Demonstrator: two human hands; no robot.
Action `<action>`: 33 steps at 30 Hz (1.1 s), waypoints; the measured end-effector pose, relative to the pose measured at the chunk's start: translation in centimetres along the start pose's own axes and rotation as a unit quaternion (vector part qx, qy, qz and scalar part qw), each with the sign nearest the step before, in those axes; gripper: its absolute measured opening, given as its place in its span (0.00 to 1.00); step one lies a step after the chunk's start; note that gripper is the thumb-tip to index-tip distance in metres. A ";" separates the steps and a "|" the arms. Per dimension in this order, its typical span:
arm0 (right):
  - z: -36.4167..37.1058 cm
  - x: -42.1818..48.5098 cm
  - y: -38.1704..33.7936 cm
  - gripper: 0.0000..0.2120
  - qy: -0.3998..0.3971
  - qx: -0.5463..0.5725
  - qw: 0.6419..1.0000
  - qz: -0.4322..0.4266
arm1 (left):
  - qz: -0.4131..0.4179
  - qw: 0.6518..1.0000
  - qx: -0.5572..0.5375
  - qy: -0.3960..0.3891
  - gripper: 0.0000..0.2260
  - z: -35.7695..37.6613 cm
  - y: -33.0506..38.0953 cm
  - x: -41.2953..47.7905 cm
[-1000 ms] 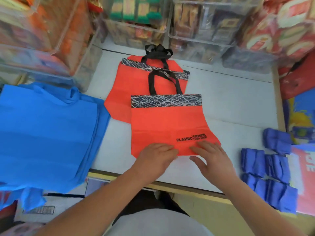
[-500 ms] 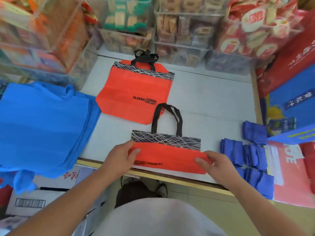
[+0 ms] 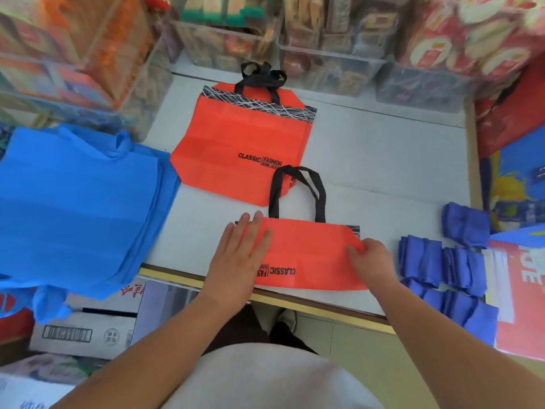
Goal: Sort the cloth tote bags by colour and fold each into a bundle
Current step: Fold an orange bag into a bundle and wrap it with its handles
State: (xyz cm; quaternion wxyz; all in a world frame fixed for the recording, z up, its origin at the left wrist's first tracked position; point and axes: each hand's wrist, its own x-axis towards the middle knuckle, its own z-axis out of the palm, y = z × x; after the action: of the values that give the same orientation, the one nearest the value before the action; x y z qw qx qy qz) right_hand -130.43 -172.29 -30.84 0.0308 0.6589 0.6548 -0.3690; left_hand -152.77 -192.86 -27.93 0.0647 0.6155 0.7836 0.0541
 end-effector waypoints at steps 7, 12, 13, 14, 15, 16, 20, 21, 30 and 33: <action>0.8 0.3 -0.5 0.20 0.054 0.013 0.998 0.008 | 0.025 0.967 -0.005 -0.255 0.24 3.2 0.0 0.6; 3.4 -2.8 -1.3 0.27 0.097 -0.230 0.922 -0.294 | 0.007 0.967 -0.043 -0.250 0.30 4.4 -1.7 1.7; 4.1 -3.2 -1.4 0.25 0.084 -0.272 0.902 -0.325 | 0.008 0.968 -0.056 -0.243 0.31 4.7 -2.1 1.8; 4.7 -3.5 -1.5 0.24 0.064 -0.316 0.887 -0.330 | 0.009 0.969 -0.073 -0.237 0.32 5.0 -2.6 1.9; 5.1 -3.6 -1.7 0.25 0.035 -0.349 0.880 -0.320 | 0.010 0.970 -0.092 -0.223 0.32 5.4 -3.1 1.9; 5.3 -3.6 -1.9 0.27 -0.005 -0.365 0.882 -0.297 | 0.014 0.973 -0.111 -0.203 0.33 5.8 -3.7 1.8; 5.7 -2.4 -2.2 0.32 -0.153 -0.292 0.927 -0.178 | 0.018 0.974 -0.164 -0.157 0.29 7.0 -5.6 1.5; 5.5 -2.3 -2.2 0.31 -0.161 -0.286 0.929 -0.173 | 0.025 0.976 -0.169 -0.137 0.28 7.1 -5.8 1.5; 3.4 -1.9 -2.6 0.37 -0.202 -0.296 0.916 -0.180 | 0.121 0.986 -0.015 -0.110 0.17 6.9 -5.1 2.2; 1.5 -1.6 -2.5 0.38 -0.216 -0.322 0.895 -0.219 | 0.096 0.982 -0.082 -0.140 0.05 4.6 -5.5 2.6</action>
State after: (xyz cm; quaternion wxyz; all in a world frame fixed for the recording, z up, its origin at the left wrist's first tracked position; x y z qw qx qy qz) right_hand -133.11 -174.04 -29.96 0.3001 0.3566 0.8430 -0.2686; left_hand -157.89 -191.61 -33.50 0.2186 0.6817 0.6972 0.0379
